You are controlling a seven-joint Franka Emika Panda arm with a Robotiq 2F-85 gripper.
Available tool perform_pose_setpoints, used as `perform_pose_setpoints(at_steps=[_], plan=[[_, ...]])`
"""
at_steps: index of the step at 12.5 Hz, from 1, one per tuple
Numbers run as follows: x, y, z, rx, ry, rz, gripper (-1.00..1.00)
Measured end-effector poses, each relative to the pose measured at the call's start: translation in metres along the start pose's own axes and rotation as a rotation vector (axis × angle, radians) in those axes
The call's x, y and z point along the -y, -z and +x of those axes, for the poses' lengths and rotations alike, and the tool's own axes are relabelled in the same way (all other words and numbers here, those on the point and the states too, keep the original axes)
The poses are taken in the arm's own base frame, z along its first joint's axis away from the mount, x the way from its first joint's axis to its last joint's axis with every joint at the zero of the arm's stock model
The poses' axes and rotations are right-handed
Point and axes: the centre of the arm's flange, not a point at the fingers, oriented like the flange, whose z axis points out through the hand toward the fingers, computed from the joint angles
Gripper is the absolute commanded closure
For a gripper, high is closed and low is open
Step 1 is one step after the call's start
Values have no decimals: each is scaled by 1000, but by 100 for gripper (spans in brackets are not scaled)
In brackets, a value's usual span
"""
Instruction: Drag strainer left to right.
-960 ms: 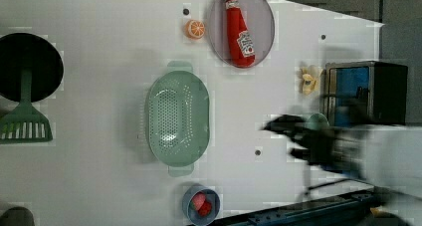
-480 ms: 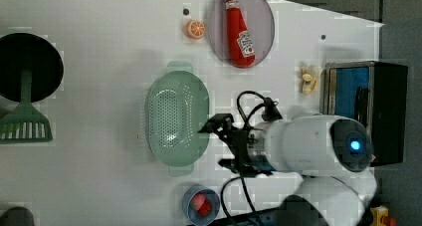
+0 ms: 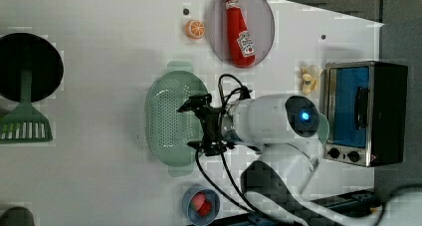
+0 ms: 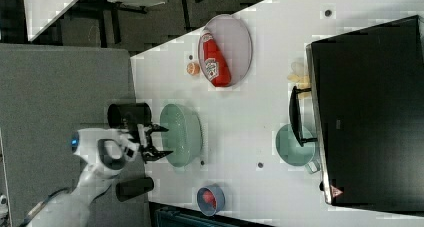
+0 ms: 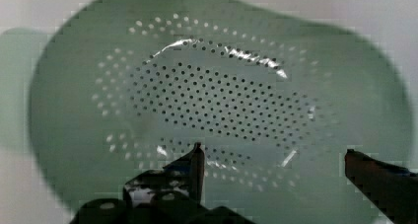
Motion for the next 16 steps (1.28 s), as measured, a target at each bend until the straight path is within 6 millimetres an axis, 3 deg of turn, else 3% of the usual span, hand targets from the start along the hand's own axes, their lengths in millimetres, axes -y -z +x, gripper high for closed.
perform_pose_setpoints(at_steps=[4,5,7,10,13,16], plan=[[-5,-87,33,13,-64,-87,-100],[-8,-98,44,-15,-52,-99,-100],[-8,-103,57,-23,-65,-82,-100],[0,-96,57,-13,-105,-73,-100],[-4,-95,74,-34,-123,-73,-100],[-18,-75,88,-73,-123,-59,-100]])
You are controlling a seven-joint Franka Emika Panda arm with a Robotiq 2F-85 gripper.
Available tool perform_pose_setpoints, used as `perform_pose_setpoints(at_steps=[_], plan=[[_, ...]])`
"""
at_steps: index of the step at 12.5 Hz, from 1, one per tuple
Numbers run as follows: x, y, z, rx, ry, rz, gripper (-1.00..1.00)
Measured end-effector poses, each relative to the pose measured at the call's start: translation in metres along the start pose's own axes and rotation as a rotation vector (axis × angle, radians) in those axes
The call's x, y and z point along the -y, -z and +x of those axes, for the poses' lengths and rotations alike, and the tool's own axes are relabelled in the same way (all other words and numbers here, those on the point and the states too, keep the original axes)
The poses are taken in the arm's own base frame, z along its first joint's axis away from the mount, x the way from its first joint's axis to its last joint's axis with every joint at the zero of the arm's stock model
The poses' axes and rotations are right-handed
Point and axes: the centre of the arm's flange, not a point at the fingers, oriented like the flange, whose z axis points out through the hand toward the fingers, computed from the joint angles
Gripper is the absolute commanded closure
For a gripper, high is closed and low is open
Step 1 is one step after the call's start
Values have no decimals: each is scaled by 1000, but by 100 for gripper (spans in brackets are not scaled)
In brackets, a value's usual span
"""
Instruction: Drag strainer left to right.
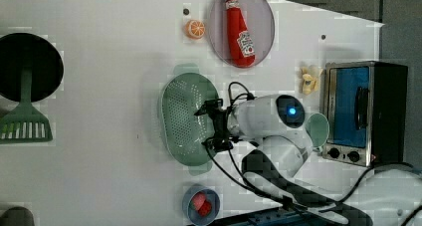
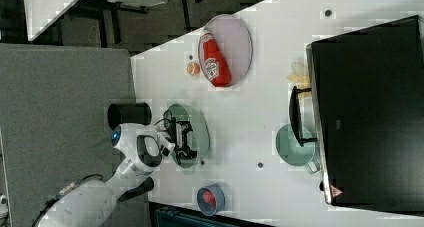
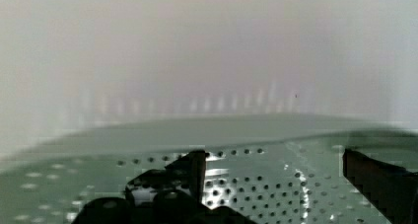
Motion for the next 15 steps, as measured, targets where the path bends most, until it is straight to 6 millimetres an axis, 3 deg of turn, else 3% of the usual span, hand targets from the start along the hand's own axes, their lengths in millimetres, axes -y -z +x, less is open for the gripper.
perform_pose_setpoints(at_steps=[2,4,8,12,15], plan=[[9,11,12,17,-37,22,-100],[15,8,37,3,-71,39,-100],[14,-3,94,5,-164,34,-100],[19,8,124,-6,-158,48,-100],[9,-2,153,-15,-201,21,-100]])
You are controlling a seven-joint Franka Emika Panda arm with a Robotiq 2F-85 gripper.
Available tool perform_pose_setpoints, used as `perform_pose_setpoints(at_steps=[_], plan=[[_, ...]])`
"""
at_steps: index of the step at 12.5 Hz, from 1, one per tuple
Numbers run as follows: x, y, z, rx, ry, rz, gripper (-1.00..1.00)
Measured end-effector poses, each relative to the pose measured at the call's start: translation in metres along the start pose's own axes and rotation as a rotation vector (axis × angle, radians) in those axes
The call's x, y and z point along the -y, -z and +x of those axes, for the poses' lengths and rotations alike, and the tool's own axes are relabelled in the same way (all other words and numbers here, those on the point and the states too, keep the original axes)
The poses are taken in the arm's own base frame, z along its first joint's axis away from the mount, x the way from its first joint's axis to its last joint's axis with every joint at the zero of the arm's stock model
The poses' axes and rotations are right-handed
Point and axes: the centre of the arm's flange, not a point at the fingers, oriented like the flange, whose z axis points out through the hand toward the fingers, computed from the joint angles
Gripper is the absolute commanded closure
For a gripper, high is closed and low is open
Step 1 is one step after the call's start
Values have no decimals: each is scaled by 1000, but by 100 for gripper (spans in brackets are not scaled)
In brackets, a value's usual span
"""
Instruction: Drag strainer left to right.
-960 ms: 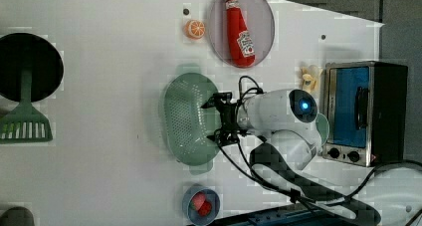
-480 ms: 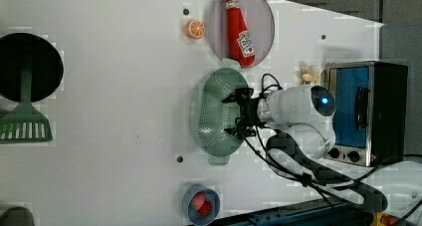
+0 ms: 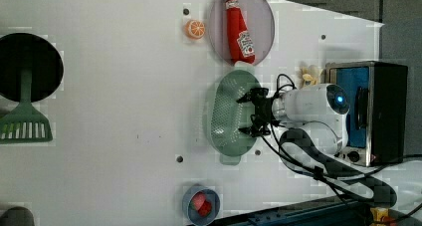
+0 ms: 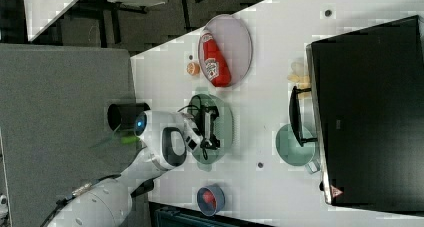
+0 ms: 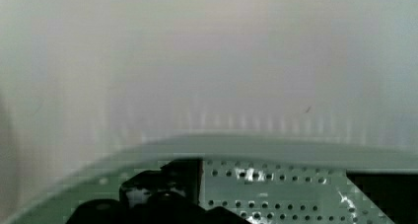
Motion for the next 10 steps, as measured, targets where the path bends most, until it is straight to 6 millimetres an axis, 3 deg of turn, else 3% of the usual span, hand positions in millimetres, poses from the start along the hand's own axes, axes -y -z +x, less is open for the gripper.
perform_pose_setpoints(at_steps=[4,10], plan=[[4,3,24,-11,3,11,-100],[9,0,93,-46,13,5,-100]])
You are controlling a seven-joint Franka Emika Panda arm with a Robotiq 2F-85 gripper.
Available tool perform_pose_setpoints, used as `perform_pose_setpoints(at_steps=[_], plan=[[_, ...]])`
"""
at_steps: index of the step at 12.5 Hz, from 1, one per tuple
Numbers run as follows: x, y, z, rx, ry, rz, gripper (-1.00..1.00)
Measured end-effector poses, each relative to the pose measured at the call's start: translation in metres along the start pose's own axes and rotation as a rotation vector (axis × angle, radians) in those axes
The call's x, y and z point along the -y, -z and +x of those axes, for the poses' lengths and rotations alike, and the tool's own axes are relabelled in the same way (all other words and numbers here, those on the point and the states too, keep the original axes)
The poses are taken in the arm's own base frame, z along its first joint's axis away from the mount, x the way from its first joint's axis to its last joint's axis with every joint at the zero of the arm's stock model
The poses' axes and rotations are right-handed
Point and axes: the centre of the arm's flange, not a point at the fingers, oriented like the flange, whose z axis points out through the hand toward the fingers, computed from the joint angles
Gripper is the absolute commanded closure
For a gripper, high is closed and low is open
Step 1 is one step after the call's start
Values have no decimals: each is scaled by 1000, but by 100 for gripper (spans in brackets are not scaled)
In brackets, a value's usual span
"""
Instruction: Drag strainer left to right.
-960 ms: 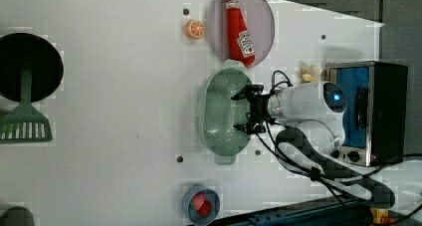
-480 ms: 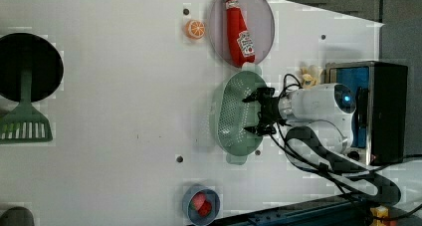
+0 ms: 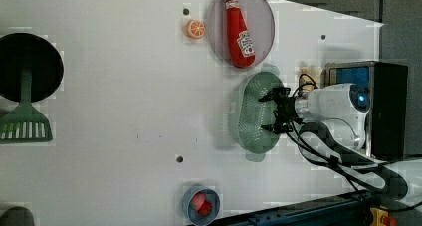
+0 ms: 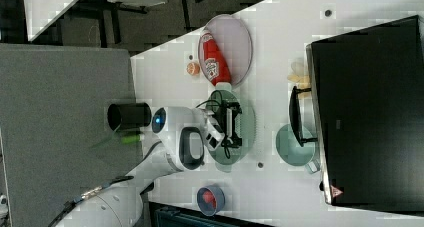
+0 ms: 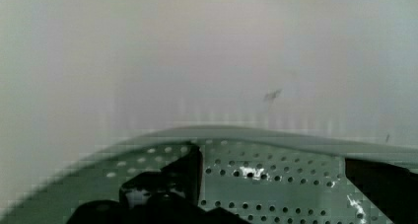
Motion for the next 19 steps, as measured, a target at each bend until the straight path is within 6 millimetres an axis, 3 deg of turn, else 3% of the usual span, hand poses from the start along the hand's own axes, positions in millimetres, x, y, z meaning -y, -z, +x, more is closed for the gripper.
perform_pose_setpoints(at_steps=[5,10,13,16,17,19], plan=[[3,6,70,-31,-28,10,-100],[4,4,100,-36,-49,18,-100],[-8,-4,103,-47,21,-11,-100],[-11,-1,88,-40,218,-32,-100],[-12,9,81,-43,265,-47,-100],[-10,54,73,-51,330,-51,-100]])
